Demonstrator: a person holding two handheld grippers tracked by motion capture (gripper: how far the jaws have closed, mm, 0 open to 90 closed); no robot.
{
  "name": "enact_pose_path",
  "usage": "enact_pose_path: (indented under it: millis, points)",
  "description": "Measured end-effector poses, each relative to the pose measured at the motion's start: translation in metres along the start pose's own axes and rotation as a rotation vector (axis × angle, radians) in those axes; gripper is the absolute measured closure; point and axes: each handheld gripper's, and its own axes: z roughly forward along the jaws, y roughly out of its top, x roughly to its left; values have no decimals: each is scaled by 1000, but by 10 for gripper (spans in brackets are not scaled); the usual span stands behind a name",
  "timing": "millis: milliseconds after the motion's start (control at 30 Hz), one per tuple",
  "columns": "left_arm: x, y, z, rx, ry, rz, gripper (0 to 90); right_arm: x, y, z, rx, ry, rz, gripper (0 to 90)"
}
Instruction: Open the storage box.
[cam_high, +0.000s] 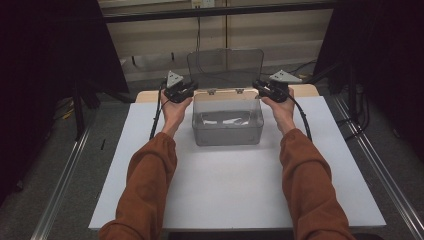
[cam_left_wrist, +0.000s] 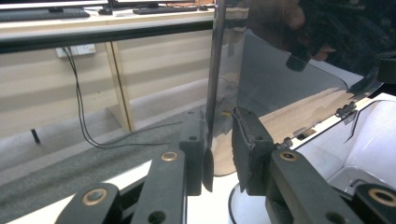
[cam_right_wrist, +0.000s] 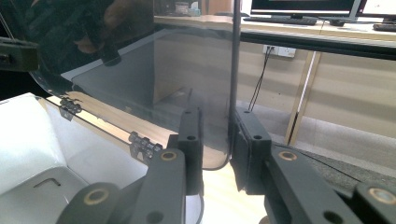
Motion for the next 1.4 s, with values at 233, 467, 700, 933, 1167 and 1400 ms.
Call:
enact_pose_path:
  millis: [233, 467, 700, 933, 1167, 1400]
  points:
    - [-2, -7, 7, 36, 7, -47, 699, -2, 0, 1, 7, 3, 6, 772]
    - [3, -5, 9, 51, -9, -76, 736, -5, 3, 4, 36, 3, 13, 788]
    - [5, -7, 13, 40, -19, -129, 726, -7, 5, 7, 52, 9, 58, 790]
    - [7, -5, 15, 69, -20, -136, 733, -9, 5, 9, 49, 14, 103, 788]
    - [3, -3, 17, 81, 2, -150, 709, -11, 6, 11, 64, 17, 157, 781]
    - [9, -1, 18, 113, -20, -157, 708, -12, 9, 14, 89, 11, 204, 772]
